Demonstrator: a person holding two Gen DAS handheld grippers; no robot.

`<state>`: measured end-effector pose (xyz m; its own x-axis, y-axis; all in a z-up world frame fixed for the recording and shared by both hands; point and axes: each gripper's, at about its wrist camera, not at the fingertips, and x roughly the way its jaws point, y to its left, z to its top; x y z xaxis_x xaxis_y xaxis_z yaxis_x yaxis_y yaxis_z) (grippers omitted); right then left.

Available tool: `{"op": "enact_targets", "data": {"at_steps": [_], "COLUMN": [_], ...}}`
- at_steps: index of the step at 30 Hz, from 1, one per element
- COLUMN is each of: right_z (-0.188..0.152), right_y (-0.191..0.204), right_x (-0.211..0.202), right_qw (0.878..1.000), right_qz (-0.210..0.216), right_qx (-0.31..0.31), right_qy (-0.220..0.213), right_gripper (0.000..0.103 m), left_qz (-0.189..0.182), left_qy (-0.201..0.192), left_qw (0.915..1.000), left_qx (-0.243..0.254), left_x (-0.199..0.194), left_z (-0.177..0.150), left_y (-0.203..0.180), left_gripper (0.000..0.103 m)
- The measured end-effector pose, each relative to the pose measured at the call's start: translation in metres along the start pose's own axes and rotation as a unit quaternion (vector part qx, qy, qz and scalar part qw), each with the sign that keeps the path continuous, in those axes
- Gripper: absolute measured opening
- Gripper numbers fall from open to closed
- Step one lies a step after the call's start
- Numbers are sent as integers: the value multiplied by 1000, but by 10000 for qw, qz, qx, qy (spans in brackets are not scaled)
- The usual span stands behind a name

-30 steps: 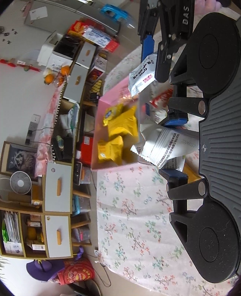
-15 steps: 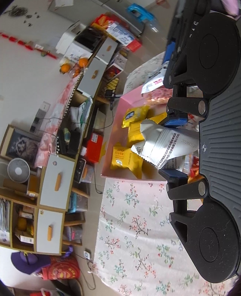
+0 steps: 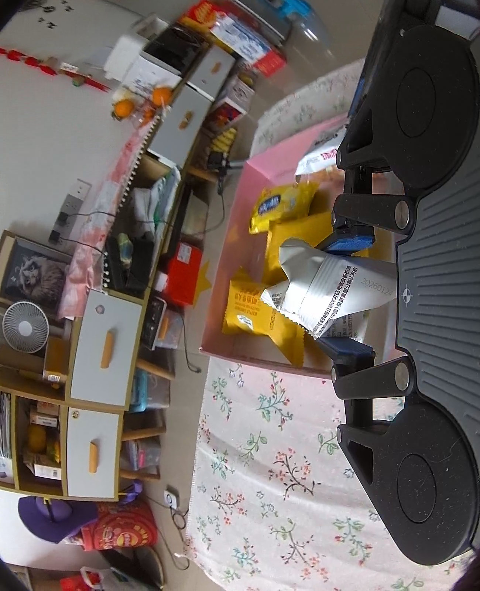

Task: Organize snacks
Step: 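Carry both white packets toward the pink box and lower them inside, then open both grippers to release the white packets into the box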

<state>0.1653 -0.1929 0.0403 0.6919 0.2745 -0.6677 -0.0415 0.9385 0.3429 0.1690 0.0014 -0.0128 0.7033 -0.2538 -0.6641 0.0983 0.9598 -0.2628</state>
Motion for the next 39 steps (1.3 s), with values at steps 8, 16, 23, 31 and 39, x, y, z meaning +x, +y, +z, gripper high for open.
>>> {"op": "enact_targets", "data": {"at_steps": [8, 16, 23, 31, 39], "right_z": [2, 2, 2, 5, 9], "right_y": [-9, -15, -13, -15, -13], "right_x": [16, 19, 20, 15, -1], "right_qw": [9995, 9992, 9994, 9989, 9996], "right_qz": [-17, -77, -115, -93, -45], "right_qx": [298, 364, 299, 441, 260], "right_qy": [98, 114, 121, 149, 40], "right_gripper": [50, 50, 52, 67, 77], "left_qz": [182, 331, 325, 130, 62], "left_qy": [176, 209, 205, 225, 237], "left_qw": [9996, 9991, 9990, 9993, 9985], "left_qx": [129, 146, 218, 264, 481], "left_x": [20, 28, 29, 19, -6], "left_z": [-2, -5, -5, -6, -9], "left_y": [-8, -7, -10, -12, -8], "left_gripper": [43, 43, 51, 74, 86]}}
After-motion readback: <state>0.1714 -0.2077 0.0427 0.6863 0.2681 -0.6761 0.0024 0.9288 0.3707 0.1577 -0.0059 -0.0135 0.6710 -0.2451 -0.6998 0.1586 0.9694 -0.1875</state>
